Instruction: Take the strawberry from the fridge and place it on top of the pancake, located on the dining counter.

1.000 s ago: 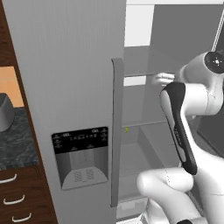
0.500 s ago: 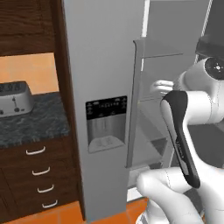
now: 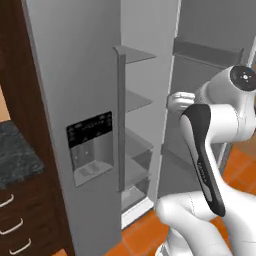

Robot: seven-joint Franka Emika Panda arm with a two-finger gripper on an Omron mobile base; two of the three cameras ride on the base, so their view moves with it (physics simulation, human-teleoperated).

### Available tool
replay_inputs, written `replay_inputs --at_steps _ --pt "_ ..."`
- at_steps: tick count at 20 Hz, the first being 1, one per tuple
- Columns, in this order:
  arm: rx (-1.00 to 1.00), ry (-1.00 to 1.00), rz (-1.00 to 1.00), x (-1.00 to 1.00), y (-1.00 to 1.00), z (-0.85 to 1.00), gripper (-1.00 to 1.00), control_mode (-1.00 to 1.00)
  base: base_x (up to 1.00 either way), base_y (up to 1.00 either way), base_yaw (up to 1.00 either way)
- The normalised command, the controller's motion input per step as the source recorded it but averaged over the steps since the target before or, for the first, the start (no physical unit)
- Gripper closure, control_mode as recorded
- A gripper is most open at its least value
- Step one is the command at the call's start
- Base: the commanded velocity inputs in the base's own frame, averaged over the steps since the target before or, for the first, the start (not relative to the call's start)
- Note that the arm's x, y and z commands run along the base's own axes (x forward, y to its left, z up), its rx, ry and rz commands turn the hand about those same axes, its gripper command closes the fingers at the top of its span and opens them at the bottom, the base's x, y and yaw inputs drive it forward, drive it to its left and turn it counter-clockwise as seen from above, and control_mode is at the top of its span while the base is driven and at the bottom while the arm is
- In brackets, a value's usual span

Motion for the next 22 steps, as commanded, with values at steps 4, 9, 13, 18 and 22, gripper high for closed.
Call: replay_inputs --at_steps 4,9,13,18,22 --pt "0.0 0.0 0.0 0.0 0.0 0.0 1.0 1.0 -0.24 0.26 -0.88" --pt "0.0 0.0 0.0 0.0 0.0 0.0 1.0 1.0 -0.72 0.63 -0.71" --pt "0.0 0.0 0.0 0.0 0.0 0.0 1.0 1.0 -0.91 0.83 -0.62" --pt "0.0 0.0 0.0 0.0 0.0 0.0 1.0 1.0 -0.34 0.35 -0.86" --pt "0.0 0.0 0.0 0.0 0.0 0.0 1.0 1.0 0.15 0.2 -0.89"
